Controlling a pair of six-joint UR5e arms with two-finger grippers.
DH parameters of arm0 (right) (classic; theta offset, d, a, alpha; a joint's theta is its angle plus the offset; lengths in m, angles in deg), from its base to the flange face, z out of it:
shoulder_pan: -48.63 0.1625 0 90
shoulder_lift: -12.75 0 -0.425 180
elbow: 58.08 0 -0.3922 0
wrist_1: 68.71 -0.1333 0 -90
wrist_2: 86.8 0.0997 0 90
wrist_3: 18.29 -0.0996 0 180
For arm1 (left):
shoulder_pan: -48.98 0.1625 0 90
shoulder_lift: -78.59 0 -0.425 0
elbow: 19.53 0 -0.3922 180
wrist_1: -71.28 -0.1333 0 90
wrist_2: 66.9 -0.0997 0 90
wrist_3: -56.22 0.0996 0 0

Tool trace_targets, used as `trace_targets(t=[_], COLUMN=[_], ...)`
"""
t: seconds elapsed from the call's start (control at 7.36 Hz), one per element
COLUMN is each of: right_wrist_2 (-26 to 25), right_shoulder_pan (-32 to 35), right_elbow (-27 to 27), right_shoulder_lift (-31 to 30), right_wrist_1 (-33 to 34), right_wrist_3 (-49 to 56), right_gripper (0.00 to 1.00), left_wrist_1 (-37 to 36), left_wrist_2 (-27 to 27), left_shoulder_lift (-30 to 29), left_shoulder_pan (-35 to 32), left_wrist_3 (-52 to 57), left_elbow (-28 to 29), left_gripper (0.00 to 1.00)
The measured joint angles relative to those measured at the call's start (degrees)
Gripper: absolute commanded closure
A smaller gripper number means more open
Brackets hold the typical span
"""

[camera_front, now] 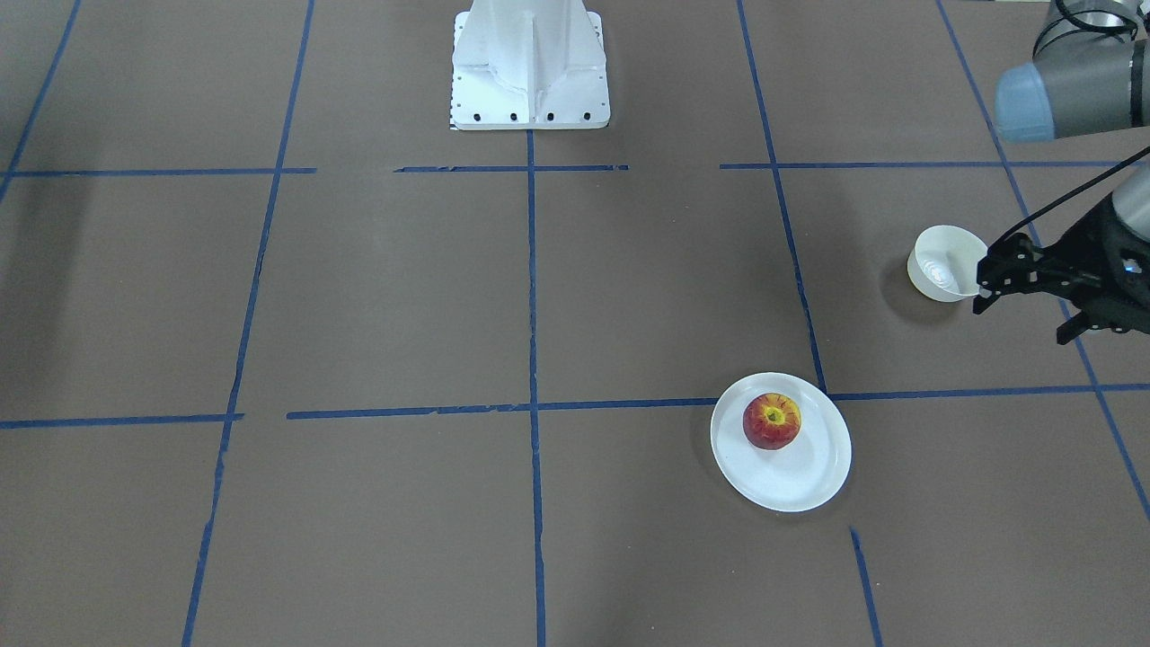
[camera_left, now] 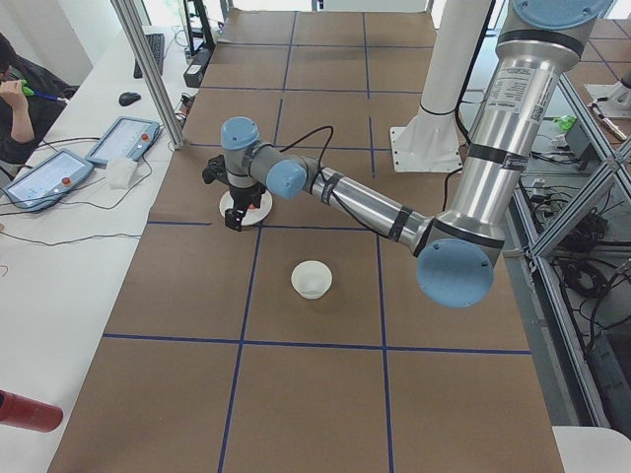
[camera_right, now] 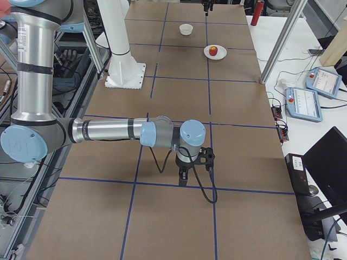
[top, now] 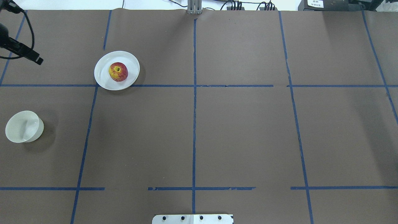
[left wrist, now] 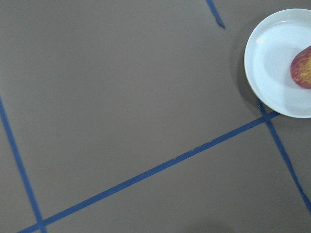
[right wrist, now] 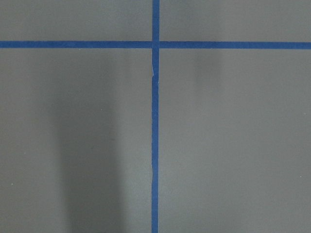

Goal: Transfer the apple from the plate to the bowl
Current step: 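Move the left gripper over the red-yellow apple on the white plate, then lower the left gripper onto the apple and close its fingers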

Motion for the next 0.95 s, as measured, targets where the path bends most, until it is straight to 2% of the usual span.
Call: trace_targets(t=[0.27,0.41,0.95], right_wrist_2=[0.0,0.0,0.0], right_shoulder_pan=[0.0,0.0,0.0], right_elbow=[0.0,0.0,0.0], right_shoulder_lift=[0.0,0.0,0.0], right_wrist_1=[0.0,0.0,0.0], right_wrist_3=[0.0,0.0,0.0], right_gripper=[0.00,0.00,0.00], left_wrist_1=[-0.1,-0.2,1.4], left_wrist_2=[-2.6,-3.7,-4.3], left_shoulder_lift=[-6.3,-10.4,-21.7], left_shoulder_pan=[6.3,8.7,11.8], left_wrist_3=[-13.3,-18.0,-30.3], left_elbow=[4.5,8.6,21.2], left_gripper=[0.00,0.00,0.00])
